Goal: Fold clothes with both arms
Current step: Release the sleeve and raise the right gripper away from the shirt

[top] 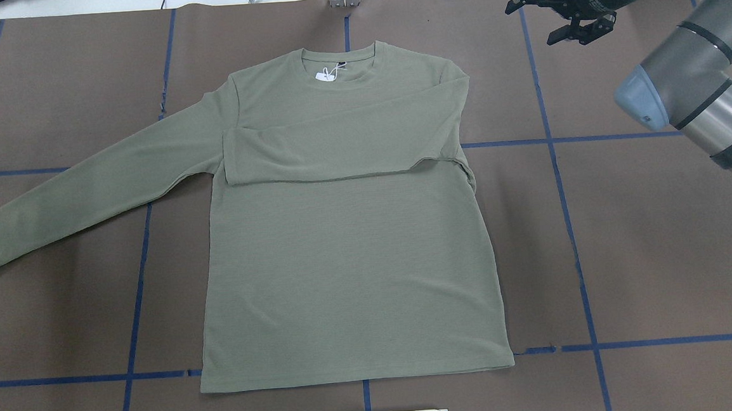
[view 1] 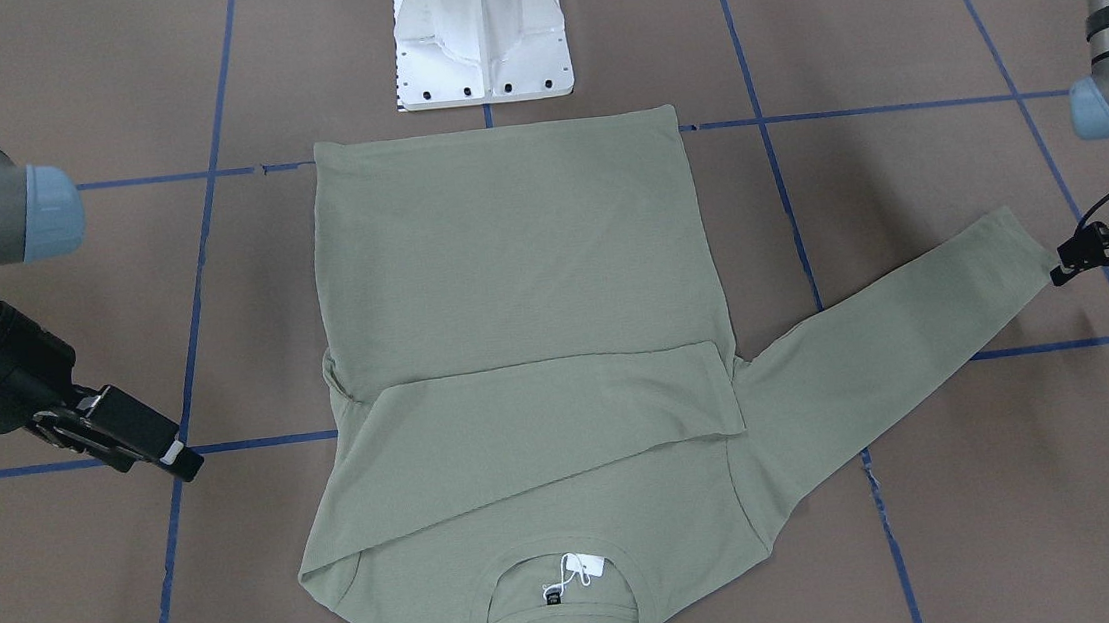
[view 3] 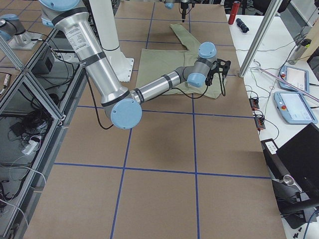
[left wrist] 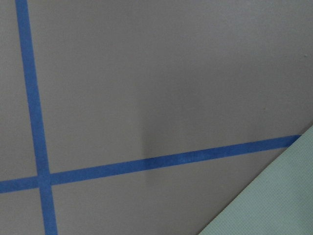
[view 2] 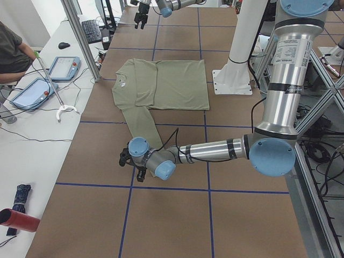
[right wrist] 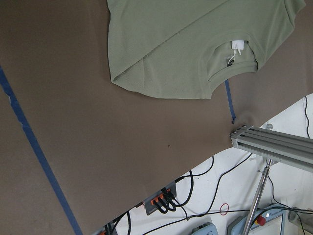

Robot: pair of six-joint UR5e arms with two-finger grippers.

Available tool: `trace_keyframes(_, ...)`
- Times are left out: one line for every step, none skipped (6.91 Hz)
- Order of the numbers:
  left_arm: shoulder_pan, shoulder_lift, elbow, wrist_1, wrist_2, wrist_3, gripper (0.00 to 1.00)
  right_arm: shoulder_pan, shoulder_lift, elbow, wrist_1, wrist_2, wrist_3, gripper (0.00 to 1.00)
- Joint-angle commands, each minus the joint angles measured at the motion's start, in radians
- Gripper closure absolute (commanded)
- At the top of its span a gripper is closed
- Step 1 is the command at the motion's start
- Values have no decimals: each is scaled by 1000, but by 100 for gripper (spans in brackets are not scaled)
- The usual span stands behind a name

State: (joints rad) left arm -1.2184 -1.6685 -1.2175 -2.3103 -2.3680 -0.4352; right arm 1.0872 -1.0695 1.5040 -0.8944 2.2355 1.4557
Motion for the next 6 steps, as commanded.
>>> trace_keyframes(39, 15, 0, 3, -7, 1, 15, 3, -4, 4, 2, 4, -3, 0)
trace_keyframes(42, 15, 0, 6, -25, 1, 17, 2, -4, 2, 2, 3, -3, 0)
trace_keyframes(46, 25, 0, 0, -28, 1, 22, 2, -1, 2, 0, 4, -3, 0)
trace_keyframes(49, 36, 0, -1, -30, 3, 24, 2, -4, 4, 2, 3, 0, 0)
trace_keyframes(50, 41, 0, -1, -30, 3, 30, 2, -4, 5, 2, 3, 3, 0)
trace_keyframes(50, 49, 0, -1, -30, 1, 39, 3, -6, 7, 2, 3, 5, 0)
